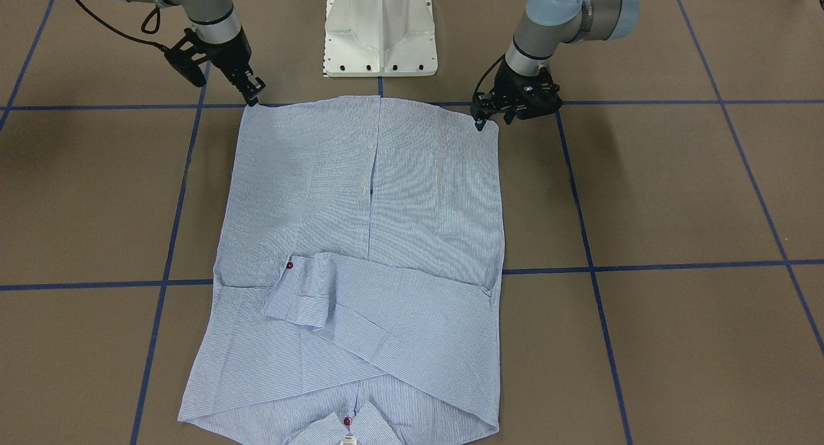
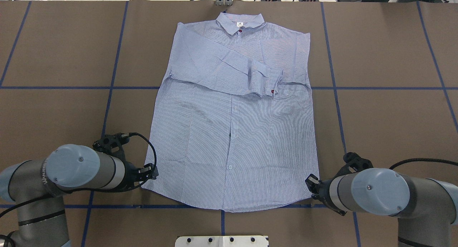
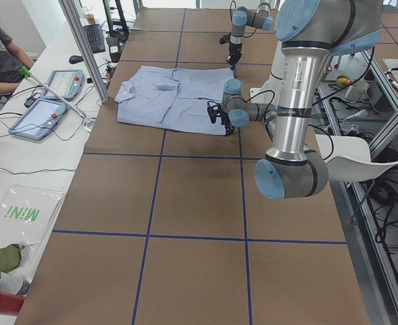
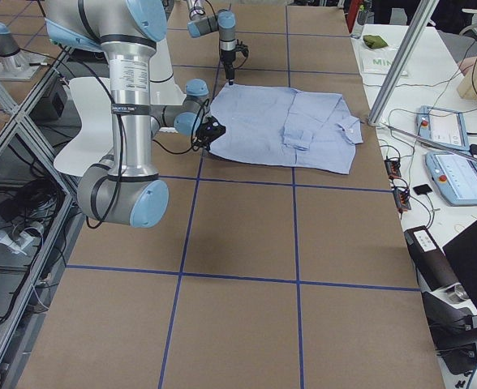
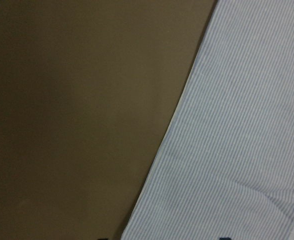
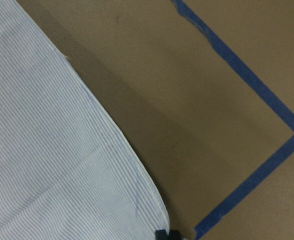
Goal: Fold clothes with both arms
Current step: 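Grasp both hem corners with the left and right grippers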
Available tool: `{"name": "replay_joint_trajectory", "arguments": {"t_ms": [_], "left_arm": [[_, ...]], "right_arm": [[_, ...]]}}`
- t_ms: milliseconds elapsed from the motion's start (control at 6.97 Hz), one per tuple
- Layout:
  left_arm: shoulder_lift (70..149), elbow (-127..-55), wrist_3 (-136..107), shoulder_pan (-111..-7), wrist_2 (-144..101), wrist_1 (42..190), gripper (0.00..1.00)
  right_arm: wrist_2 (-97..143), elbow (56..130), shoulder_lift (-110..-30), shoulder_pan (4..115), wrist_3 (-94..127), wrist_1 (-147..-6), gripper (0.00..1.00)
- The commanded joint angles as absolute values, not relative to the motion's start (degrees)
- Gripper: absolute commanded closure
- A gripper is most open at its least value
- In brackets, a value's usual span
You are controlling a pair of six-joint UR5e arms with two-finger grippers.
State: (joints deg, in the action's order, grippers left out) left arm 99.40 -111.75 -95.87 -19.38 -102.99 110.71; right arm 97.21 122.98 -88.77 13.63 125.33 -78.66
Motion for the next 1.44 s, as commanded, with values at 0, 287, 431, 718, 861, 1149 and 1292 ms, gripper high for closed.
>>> {"name": "replay_joint_trajectory", "arguments": {"t_ms": [0, 287, 431, 718, 861, 1149, 1292], "left_arm": [[99.5, -111.4, -95.9, -19.0, -103.0, 110.7, 0.32], [99.6, -111.3, -95.9, -19.0, -102.9, 110.7, 0.37], [99.5, -111.2, -95.9, -19.0, -102.9, 110.7, 0.39], [99.4, -111.2, -95.9, -19.0, -102.9, 110.7, 0.42], [99.3, -111.2, -95.9, -19.0, -102.9, 110.7, 0.48], [99.3, -111.0, -95.9, -18.9, -102.8, 110.7, 0.56], [99.3, -110.9, -95.9, -18.9, -102.8, 110.7, 0.56]], "right_arm": [[97.2, 123.0, -88.9, 13.8, 125.3, -78.7, 1.0], [97.1, 123.0, -88.9, 13.8, 125.4, -78.7, 1.0], [97.1, 123.0, -88.9, 13.8, 125.4, -78.7, 1.0], [97.1, 123.0, -88.9, 13.8, 125.4, -78.7, 1.0], [97.1, 123.0, -88.9, 13.8, 125.4, -78.7, 1.0], [97.1, 123.0, -88.9, 13.8, 125.4, -78.7, 1.0], [97.0, 123.0, -88.9, 13.8, 125.4, -78.7, 1.0]]}}
